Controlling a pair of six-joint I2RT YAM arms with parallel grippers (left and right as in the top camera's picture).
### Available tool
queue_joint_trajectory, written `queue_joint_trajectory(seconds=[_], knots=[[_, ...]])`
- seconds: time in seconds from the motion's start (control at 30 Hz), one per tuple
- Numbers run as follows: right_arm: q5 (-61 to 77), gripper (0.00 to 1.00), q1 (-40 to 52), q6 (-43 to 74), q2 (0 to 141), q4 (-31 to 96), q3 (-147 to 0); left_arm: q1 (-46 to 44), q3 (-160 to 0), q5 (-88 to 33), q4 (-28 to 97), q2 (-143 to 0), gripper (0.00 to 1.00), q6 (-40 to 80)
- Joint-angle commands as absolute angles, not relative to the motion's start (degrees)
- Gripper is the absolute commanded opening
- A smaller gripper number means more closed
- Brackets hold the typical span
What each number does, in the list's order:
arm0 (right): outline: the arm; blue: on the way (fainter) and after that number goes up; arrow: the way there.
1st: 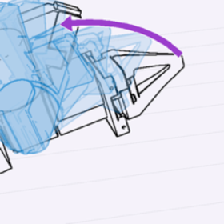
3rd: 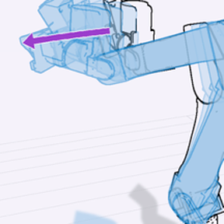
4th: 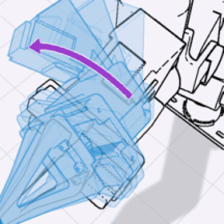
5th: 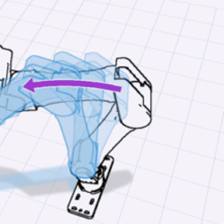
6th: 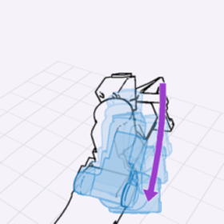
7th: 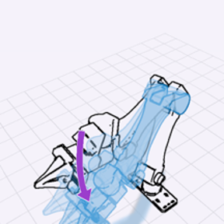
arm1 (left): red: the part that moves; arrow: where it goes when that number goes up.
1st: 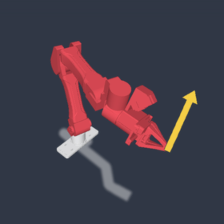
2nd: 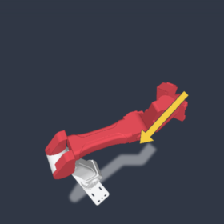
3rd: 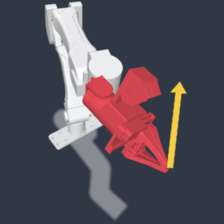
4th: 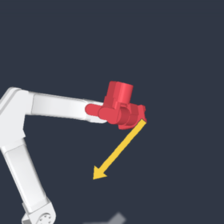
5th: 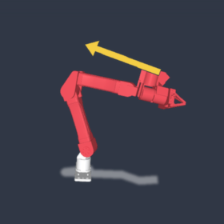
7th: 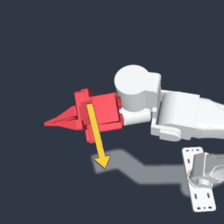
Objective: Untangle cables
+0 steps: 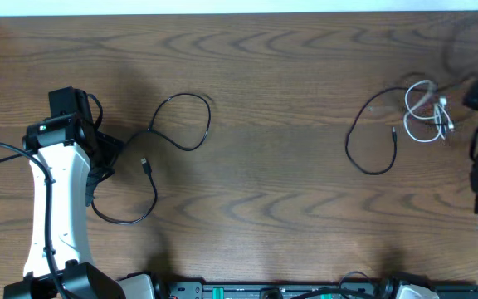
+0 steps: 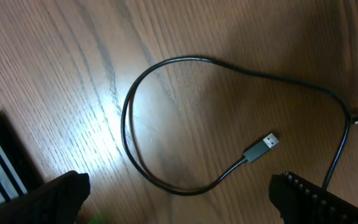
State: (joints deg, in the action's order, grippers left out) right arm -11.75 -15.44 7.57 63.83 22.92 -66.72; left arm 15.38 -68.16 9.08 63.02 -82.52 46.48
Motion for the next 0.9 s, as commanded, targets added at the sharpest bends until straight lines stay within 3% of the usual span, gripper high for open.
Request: queue_joint_trajectory(seconds=[0.0,0.4,0.43,0.57,0.67,0.77,0.87], knots=[[-13.34,0.01,-19.55,12.27,67.09,26.39,-67.48,15.46,-68.45,9.43,63.37,-82.65,0.98,46.17],[0.08,0.01,-22.57,14.17,79.61,28.84,-67.48,15.46,-68.45,9.43,63.37,-82.65,0.98,46.17],[1.61,0.06,-22.57,14.17,80.29,28.75,-67.48,15.46,-68.45,9.43,63.37,-82.65,0.98,46.17],[6.61,0.62,-22.57,14.17,81.84,29.43,-67.48,15.46,-68.45,9.43,63.37,-82.65,0.98,46.17],[11.94,0.83,-22.48,15.75,82.59,30.04,-67.48,15.46,-68.45,9.43,63.37,-82.65,0.98,46.17],[17.52,0.94,-22.00,18.35,83.22,30.55,-67.46,15.46,-68.45,9.43,63.37,-82.65,0.98,46.17],[22.81,0.97,-20.75,18.85,84.01,32.14,-67.44,15.46,-68.45,9.43,63.37,-82.65,0.98,46.17]])
